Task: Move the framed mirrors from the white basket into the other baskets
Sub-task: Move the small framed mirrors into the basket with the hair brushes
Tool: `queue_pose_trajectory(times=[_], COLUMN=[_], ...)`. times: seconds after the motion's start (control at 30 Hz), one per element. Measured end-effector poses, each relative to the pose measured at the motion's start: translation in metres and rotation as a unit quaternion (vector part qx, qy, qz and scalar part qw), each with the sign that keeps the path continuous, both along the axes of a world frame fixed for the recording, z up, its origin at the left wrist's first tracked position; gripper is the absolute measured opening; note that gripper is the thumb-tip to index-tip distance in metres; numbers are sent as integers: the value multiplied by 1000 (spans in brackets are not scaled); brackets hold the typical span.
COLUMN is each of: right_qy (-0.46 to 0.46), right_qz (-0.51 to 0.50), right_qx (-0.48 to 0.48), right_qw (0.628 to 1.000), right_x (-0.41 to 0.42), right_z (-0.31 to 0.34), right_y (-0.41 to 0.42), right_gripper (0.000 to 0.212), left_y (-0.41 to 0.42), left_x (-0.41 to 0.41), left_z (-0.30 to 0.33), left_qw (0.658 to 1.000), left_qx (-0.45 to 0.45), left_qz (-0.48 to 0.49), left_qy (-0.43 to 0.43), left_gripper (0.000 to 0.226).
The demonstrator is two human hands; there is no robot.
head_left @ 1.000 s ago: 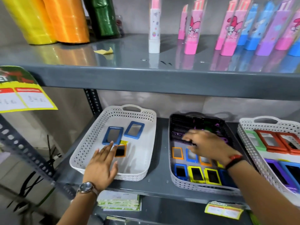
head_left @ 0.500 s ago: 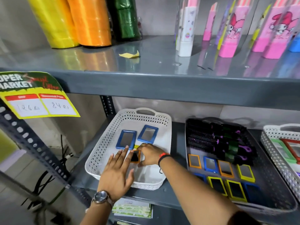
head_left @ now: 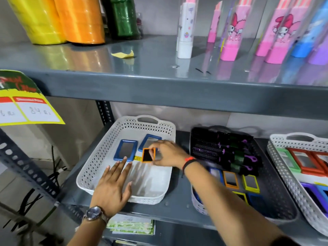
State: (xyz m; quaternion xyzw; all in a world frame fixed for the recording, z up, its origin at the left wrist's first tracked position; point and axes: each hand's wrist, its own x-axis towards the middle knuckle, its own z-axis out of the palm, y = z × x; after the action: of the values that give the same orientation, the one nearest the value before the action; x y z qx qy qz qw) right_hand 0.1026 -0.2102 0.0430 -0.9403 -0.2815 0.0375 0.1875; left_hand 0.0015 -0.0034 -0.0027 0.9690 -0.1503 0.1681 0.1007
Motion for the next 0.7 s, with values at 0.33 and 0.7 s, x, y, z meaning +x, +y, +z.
queue_pose_trajectory(times=[0.33, 0.7], right_qy=[28, 87], right_qz=[-182, -157], right_qx=[-31, -58], right_qw=[982, 982], right_x=[-53, -47], right_z=[6, -36], right_y=[-158, -143], right_gripper=[28, 14], left_y=[-7, -6], left_x=[-3, -2], left_z=[1, -2], left_qw=[1000, 1000], left_qx=[7, 12], left_qz=[9, 8], left_qy=[-18, -16], left_gripper=[59, 59])
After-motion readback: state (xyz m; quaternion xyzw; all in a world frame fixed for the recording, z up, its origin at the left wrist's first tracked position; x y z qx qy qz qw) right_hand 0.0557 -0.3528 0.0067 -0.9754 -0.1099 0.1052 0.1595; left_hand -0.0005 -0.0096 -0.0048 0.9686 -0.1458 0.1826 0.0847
